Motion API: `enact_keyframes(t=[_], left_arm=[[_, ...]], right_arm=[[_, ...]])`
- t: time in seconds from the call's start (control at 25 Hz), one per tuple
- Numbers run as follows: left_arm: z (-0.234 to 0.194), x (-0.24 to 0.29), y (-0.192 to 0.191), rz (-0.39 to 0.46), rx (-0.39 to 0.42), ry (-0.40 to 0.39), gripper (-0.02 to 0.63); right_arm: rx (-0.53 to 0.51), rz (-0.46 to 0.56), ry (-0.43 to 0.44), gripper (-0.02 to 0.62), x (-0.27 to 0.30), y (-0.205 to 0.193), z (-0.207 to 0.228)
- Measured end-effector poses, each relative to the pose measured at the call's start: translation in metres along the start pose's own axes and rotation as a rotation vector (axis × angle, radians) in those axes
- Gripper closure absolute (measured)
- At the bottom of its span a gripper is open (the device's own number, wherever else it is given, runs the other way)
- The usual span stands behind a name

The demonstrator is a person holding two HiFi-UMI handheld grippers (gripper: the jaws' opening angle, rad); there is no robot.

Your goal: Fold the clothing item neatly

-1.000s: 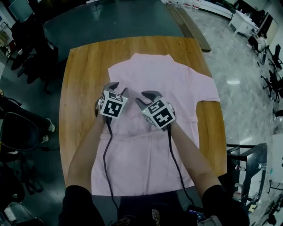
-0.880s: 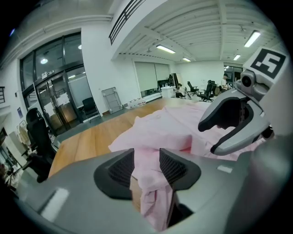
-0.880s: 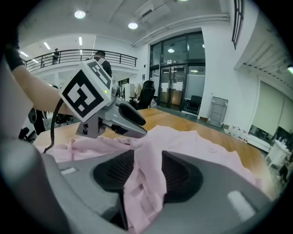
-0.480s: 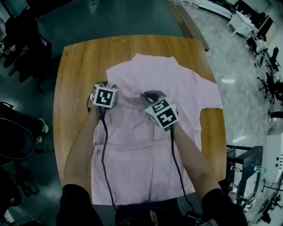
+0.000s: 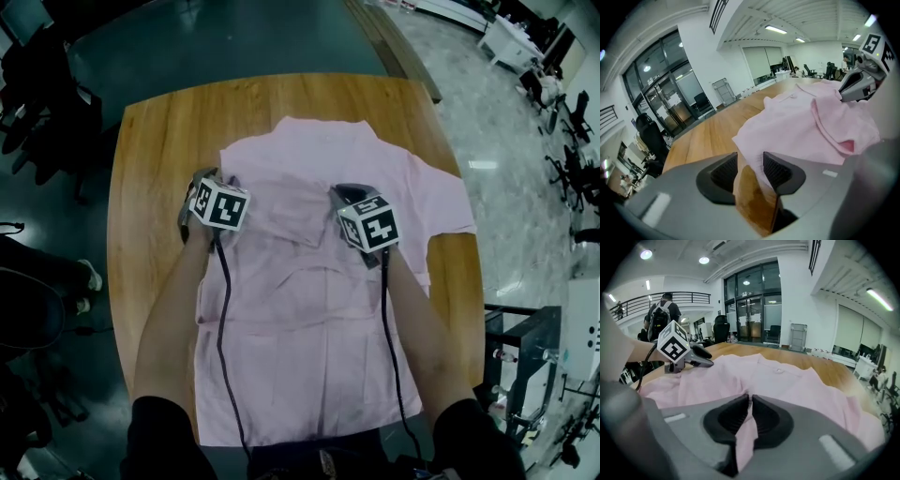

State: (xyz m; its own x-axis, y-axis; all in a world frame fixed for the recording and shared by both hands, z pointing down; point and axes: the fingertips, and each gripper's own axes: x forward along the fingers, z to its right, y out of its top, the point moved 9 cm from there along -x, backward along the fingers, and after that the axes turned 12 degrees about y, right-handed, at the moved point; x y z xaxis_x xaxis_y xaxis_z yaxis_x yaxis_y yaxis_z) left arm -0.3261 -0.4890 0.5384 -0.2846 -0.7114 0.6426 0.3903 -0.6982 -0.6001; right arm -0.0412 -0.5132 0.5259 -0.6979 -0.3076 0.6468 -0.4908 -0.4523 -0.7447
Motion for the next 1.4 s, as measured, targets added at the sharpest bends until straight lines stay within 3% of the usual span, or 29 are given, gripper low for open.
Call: enact_keyframes(t=[0.2, 0.52, 0.8, 1.04, 1.16, 1.4], left_arm=[[-0.016, 0.012, -0.004, -0.011, 0.019, 0.083, 0.462], [-0.019, -0.014, 0.005, 0.068, -0.056, 0.029, 0.451], [-0.001, -0.066, 0.032, 0.19, -0.087, -0.042, 0.448], [0.053, -0.127, 0.068, 0.255, -0.101, -0.125, 0.449], [0.085, -0.161, 0.089, 0.321, -0.093, -0.119, 0.537], [0.162, -0.193, 0.132, 0.34, -0.07, -0.129, 0.582]], right_arm=[[-0.011, -0.051, -0.047, 0.554, 0.002, -0.008, 0.013], [-0.051, -0.012, -0.052, 0.554, -0.018, 0.002, 0.001], [-0.007, 0.055, -0.132, 0.554, -0.069, 0.001, -0.009], [0.021, 0.113, -0.197, 0.554, -0.143, -0.026, -0.001], [0.039, 0.138, -0.215, 0.554, -0.178, -0.048, 0.014], [0.084, 0.165, -0.211, 0.554, -0.229, -0.093, 0.064]])
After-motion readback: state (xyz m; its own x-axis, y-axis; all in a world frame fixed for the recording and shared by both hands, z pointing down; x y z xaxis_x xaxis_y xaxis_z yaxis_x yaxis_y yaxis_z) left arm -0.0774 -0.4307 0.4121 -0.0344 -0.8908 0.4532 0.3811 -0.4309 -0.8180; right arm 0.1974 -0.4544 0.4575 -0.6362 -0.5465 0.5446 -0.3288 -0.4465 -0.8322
